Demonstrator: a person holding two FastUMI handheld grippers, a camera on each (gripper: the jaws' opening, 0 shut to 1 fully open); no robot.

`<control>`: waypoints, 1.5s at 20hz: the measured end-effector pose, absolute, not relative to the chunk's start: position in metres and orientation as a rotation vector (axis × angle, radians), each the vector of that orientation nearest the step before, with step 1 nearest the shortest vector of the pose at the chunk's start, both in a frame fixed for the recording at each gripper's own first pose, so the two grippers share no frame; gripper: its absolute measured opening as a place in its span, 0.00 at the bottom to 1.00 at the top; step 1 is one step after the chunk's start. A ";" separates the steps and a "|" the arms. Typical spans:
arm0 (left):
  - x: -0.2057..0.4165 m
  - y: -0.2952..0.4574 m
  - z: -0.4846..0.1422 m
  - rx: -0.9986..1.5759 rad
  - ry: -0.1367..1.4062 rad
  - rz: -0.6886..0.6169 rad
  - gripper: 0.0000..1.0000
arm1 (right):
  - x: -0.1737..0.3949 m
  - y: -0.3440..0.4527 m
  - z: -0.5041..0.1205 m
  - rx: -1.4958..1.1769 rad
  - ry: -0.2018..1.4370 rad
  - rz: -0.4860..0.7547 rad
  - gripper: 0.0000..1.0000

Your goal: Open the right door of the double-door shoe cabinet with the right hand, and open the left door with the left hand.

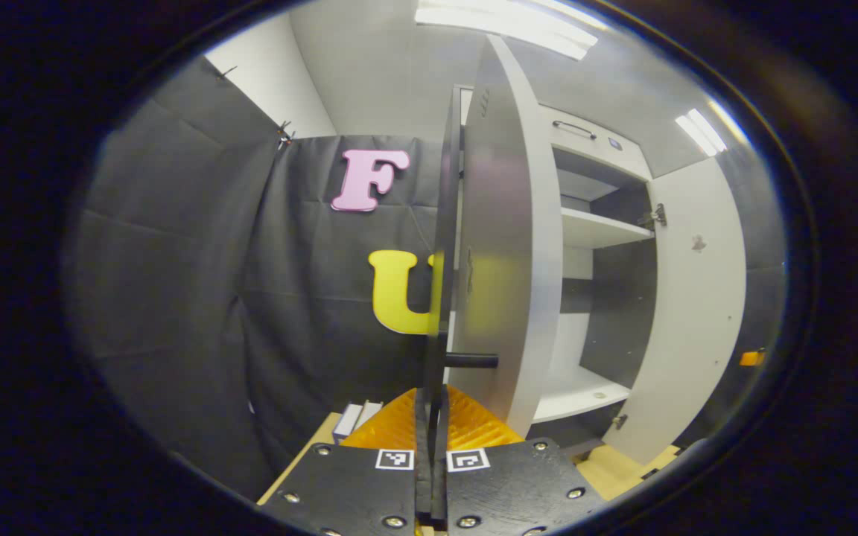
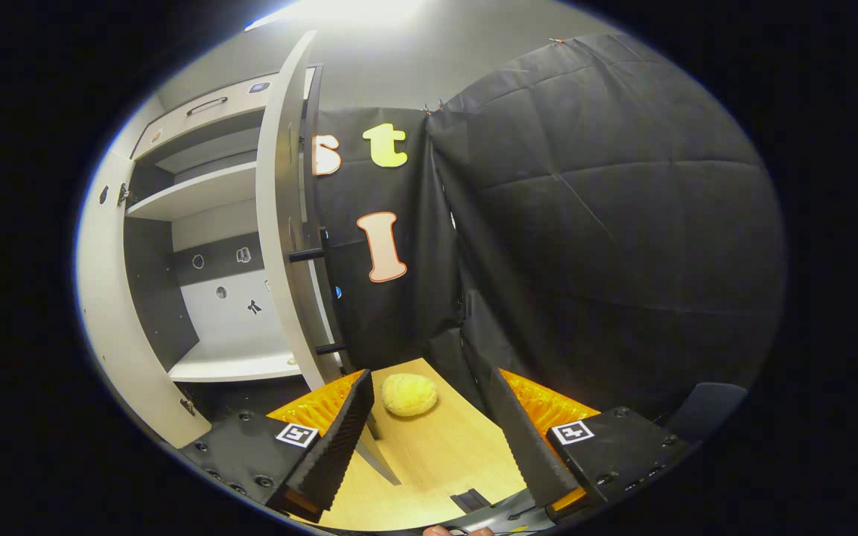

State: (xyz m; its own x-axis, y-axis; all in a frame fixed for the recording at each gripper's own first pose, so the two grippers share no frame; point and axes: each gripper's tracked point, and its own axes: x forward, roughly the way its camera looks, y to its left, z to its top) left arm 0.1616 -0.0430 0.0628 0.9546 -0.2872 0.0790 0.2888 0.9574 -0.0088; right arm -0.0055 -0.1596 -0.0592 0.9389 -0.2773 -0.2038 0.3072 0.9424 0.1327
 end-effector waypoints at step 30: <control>0.037 -0.072 0.047 0.036 -0.155 -0.129 0.95 | -0.001 -0.019 -0.020 0.122 0.053 0.003 0.98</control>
State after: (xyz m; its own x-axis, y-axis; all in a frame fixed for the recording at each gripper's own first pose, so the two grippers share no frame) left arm 0.0370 -0.0722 0.0466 0.9798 -0.1308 0.1515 0.1252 0.9911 0.0458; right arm -0.0008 -0.0187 -0.0203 0.9986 0.0061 -0.0524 0.0003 0.9926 0.1214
